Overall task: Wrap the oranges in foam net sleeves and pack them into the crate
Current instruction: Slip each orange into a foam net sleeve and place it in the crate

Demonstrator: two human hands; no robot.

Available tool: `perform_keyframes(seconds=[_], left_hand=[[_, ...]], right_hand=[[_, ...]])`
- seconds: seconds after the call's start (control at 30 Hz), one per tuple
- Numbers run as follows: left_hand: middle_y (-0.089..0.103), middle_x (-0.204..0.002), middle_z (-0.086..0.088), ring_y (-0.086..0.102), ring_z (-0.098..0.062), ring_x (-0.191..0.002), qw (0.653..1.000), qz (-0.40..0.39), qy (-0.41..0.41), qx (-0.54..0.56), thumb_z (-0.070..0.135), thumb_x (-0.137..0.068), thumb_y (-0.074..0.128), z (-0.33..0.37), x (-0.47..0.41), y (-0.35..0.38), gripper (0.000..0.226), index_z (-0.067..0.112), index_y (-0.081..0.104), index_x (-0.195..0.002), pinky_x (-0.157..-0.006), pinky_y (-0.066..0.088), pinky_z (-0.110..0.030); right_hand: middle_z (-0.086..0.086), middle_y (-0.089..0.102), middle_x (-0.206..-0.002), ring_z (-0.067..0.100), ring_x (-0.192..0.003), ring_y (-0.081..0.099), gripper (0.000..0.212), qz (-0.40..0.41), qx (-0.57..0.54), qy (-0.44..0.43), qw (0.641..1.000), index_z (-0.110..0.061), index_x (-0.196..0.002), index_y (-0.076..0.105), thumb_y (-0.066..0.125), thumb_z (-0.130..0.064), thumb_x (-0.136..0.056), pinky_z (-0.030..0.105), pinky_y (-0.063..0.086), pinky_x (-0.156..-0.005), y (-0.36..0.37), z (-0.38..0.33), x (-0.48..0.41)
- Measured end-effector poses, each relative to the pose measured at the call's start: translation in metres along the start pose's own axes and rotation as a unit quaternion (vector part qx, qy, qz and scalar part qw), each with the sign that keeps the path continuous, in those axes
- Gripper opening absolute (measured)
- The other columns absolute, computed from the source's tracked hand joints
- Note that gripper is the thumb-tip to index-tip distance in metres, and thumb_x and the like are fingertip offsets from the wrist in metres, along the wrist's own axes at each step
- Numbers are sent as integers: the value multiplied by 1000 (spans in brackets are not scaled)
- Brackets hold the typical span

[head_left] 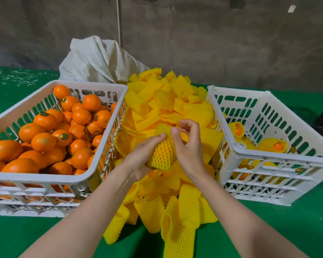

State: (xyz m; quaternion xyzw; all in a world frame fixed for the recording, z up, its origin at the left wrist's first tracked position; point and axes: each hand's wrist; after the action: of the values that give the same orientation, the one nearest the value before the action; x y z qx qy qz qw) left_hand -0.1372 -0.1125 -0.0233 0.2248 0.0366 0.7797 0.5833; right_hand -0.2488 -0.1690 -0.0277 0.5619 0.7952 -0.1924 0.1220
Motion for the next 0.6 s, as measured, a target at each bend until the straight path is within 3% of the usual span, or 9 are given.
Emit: perform_keyframes(seconds=[0.07, 0.2, 0.27, 0.33, 0.43, 0.5, 0.53, 0.6], left_hand=[[74, -97, -1, 71, -15, -84, 998, 22, 16, 63, 38, -91, 54, 1, -1, 5, 34, 18, 61, -117, -63, 57, -29], [70, -113, -2, 67, -14, -101, 994, -4, 40, 100, 49, -93, 42, 1, -5, 21, 49, 15, 58, -124, -84, 53, -30], [67, -120, -6, 63, -17, -110, 988, -49, 28, 144, 59, -92, 29, 2, -10, 34, 63, 13, 59, -122, -95, 48, -33], [61, -129, -9, 57, -21, -120, 985, -59, 27, 161, 61, -92, 21, 4, -18, 48, 70, 13, 52, -131, -104, 41, -37], [59, -130, -11, 58, -24, -117, 982, -33, 32, 184, 52, -99, 23, 5, -35, 75, 61, 10, 47, -136, -92, 47, -37], [63, -122, -12, 63, -23, -107, 982, -11, 49, 184, 43, -101, 30, 5, -45, 97, 48, 11, 54, -127, -80, 53, -35], [64, -119, -13, 64, -22, -103, 987, -2, 78, 144, 36, -102, 32, 3, -50, 109, 40, 11, 57, -122, -76, 55, -33], [60, -121, -19, 61, -23, -105, 985, 15, 167, -25, 19, -103, 37, -2, -61, 132, 30, 6, 54, -123, -84, 54, -33]], right_hand=[[-9, 43, -133, 7, -124, 42, 40, -36, -7, 2, 999, -28, -127, 40, 55, -36, -91, 25, 40, -99, -4, 2, 8], [-17, 36, -139, 1, -134, 29, 57, -139, 33, -20, 990, -40, -133, 33, 64, -28, -87, 20, 30, -108, -13, 4, 15], [-7, 41, -136, 4, -129, 35, 59, -111, 54, -12, 992, -31, -133, 41, 70, -19, -83, 18, 31, -105, -24, 4, 8], [1, 45, -130, 3, -119, 40, 56, -72, 56, -20, 996, -24, -127, 48, 74, -14, -79, 9, 32, -97, -39, 0, -2], [6, 49, -120, 5, -109, 44, 52, -26, 97, -75, 992, -19, -118, 54, 78, -16, -72, 6, 33, -88, -63, -5, -15], [6, 51, -116, 4, -106, 45, 52, 13, 127, -103, 986, -17, -115, 56, 77, -22, -68, 5, 34, -85, -82, -4, -27], [5, 52, -115, 3, -105, 45, 51, 37, 131, -110, 985, -16, -114, 56, 76, -24, -67, 5, 33, -85, -94, -2, -36], [3, 51, -113, 5, -104, 45, 52, 97, 122, -96, 983, -16, -114, 56, 76, -23, -67, 5, 33, -84, -121, 7, -61]])
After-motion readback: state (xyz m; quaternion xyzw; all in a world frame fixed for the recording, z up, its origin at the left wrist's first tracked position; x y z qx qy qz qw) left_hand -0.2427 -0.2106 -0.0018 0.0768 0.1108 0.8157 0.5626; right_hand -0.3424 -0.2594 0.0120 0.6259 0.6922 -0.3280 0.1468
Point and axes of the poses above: each hand's wrist, its own x-axis away from the middle knuckle, its own y-axis out of the palm, z = x × y
